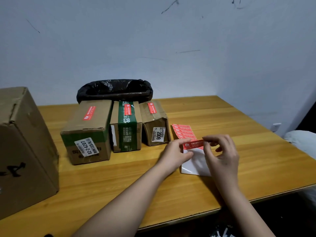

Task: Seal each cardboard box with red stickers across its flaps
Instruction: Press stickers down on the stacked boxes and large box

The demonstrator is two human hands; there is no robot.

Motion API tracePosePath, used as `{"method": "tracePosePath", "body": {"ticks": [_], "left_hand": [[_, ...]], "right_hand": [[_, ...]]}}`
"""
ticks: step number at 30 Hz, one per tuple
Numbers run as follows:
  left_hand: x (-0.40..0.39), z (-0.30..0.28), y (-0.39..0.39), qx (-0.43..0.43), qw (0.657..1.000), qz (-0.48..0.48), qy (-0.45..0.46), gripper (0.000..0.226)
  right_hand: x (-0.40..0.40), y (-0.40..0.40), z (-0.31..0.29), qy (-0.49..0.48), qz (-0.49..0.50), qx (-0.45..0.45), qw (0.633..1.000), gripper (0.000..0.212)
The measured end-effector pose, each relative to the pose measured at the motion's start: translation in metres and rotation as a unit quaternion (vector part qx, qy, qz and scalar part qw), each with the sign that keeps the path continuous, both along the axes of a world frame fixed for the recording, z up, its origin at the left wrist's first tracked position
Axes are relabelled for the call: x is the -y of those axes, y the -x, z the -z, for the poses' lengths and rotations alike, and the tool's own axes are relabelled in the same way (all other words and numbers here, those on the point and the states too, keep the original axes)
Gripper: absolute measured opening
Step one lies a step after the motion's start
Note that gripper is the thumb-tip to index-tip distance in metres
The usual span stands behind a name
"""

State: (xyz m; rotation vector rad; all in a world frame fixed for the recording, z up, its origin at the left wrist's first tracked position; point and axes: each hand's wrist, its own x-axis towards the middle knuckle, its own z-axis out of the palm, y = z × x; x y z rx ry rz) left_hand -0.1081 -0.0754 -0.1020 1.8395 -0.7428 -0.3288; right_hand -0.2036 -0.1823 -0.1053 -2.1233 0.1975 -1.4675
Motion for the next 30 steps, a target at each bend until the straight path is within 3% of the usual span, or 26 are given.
{"method": "tracePosePath", "body": {"ticks": [3, 6, 11, 16, 19, 24, 28, 30], "left_hand": [[-0.001, -0.004, -0.002, 0.017, 0.999, 0.010, -0.048, 0.036], [0.002, -0.009, -0.003, 0.074, 0.987, 0.013, -0.139, 0.050], [-0.001, -0.025, 0.004, 0.184, 0.936, 0.015, -0.300, 0.074], [-0.009, -0.032, 0.012, 0.255, 0.890, -0.037, -0.376, 0.068], [-0.014, -0.033, 0.014, 0.267, 0.911, -0.043, -0.310, 0.057], [-0.027, -0.043, 0.015, 0.118, 0.989, -0.047, -0.078, 0.032], [-0.048, -0.071, 0.015, 0.051, 0.995, -0.062, 0.066, 0.002], [-0.062, -0.089, 0.014, 0.021, 0.990, -0.056, 0.124, 0.008]], "right_hand": [[0.001, 0.002, 0.000, -0.032, 0.008, 0.029, 0.999, 0.011], [0.003, 0.001, 0.000, -0.050, 0.013, 0.029, 0.998, 0.018], [0.003, 0.000, 0.000, -0.065, 0.010, 0.026, 0.997, 0.016], [0.003, 0.001, 0.000, -0.074, 0.019, 0.010, 0.997, 0.020], [0.002, 0.002, -0.002, -0.072, 0.014, 0.009, 0.997, 0.021], [-0.004, 0.005, -0.011, -0.116, -0.021, 0.012, 0.993, 0.026], [-0.017, 0.004, -0.035, -0.198, -0.086, 0.023, 0.976, 0.026], [-0.028, -0.001, -0.053, -0.216, -0.115, 0.030, 0.969, 0.024]]}}
